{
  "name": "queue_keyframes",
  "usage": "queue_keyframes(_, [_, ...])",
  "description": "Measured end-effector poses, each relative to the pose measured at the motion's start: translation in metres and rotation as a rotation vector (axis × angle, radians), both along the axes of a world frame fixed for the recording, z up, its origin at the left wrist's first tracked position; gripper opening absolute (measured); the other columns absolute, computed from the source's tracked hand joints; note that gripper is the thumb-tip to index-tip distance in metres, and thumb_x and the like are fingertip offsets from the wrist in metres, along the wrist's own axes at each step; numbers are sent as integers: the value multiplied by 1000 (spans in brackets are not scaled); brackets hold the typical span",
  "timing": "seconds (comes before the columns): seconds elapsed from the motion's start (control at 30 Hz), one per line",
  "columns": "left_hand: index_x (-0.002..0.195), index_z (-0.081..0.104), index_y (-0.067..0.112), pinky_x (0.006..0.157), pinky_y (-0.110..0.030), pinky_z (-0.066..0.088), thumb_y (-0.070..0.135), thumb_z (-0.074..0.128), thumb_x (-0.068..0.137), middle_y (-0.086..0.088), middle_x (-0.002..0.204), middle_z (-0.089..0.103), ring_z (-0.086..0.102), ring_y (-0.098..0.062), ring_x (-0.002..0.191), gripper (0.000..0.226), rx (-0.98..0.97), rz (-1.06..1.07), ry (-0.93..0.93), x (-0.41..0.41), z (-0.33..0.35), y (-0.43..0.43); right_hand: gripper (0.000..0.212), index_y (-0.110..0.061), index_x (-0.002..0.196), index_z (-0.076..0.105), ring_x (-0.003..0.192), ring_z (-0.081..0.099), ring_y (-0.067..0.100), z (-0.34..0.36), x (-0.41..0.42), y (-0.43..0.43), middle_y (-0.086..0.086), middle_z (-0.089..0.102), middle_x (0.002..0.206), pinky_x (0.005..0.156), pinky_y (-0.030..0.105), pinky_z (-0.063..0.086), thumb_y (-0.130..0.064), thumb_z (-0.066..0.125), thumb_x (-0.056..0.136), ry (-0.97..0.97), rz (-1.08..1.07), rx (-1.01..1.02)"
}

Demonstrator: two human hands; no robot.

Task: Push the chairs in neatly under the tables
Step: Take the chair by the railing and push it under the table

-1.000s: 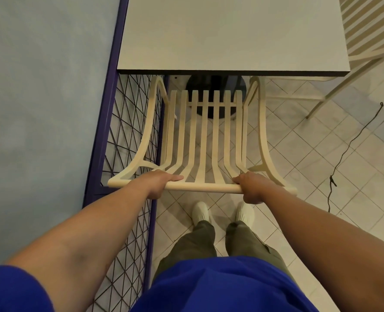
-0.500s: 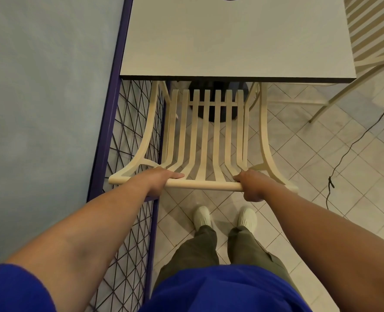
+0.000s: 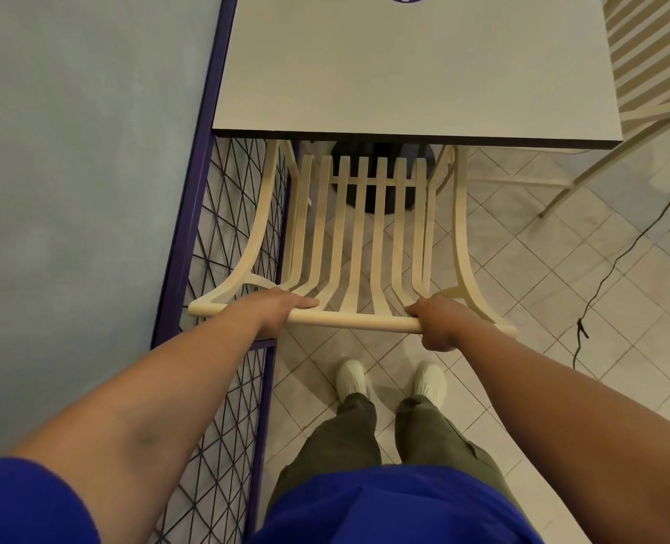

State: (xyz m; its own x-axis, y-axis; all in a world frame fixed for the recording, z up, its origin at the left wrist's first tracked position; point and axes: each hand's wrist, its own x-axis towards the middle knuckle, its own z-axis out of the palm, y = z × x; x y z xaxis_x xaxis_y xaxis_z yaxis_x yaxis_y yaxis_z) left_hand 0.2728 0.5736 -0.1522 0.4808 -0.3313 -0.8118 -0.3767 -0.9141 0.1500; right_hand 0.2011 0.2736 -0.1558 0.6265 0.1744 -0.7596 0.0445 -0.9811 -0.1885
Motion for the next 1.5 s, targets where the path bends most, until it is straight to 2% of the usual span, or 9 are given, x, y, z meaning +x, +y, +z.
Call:
queue_keyframes(0.1, [151,26,55,87,-40,53,15,69,83,3,120,56,58,-19,100,90,14,-9,25,2,0,-3,40,-23,121,60,86,58,17,0,0,-2,-2,60,101,80,33,52,-16,68,82,11,-23,18])
queue_keyframes(0.17, [152,26,51,90,-40,52,30,75,80,2,125,55,57,-20,105,90,18,14,48,2,1,-4,40,-22,123,60,89,58,17,2,1,-3,0,63,109,82,34,51,-31,70,85,21,-19,51])
queue_keyframes(0.27, [153,29,45,90,-38,50,46,78,76,1,133,55,56,-20,111,92,-16,54,54,1,1,-4,71,-17,139,51,109,57,22,9,6,2,4,58,128,94,37,48,-59,66,84,47,-50,121])
queue_keyframes(0.33, [154,29,42,91,-37,48,54,76,76,1,137,54,56,-20,114,92,-56,64,40,-1,2,-7,88,-17,150,38,127,49,25,14,10,9,6,49,145,103,39,41,-67,62,82,43,-93,181])
queue_keyframes(0.47, [155,29,41,96,-40,47,68,70,76,2,141,53,54,-21,119,93,-105,76,30,-5,8,-18,89,-18,152,34,134,45,28,15,17,19,8,44,151,108,42,40,-70,58,83,40,-116,223])
queue_keyframes(0.7, [154,32,36,98,-42,44,72,64,79,0,143,50,51,-22,121,89,-140,126,86,-11,20,-29,83,-20,152,35,134,44,28,17,19,15,9,45,150,107,42,39,-70,49,88,42,-140,201])
queue_keyframes(0.9, [155,32,39,112,-44,33,76,55,83,0,161,34,36,-24,143,84,-122,200,75,-13,30,-49,76,-18,152,37,141,37,27,25,32,1,6,40,155,112,42,32,-67,44,93,29,-56,201])
queue_keyframes(1.07, [152,33,43,115,-48,32,84,46,79,1,162,33,34,-24,144,85,-94,318,54,-17,31,-74,75,-18,150,39,140,38,27,20,53,-26,6,41,154,112,43,34,-67,42,94,13,39,234])
queue_keyframes(1.5, [154,35,34,114,-38,30,64,53,93,6,162,33,34,-20,145,70,-137,866,-291,-109,98,-278,74,-18,149,40,144,33,26,61,102,-174,6,39,156,115,43,28,-67,39,94,-10,589,271])
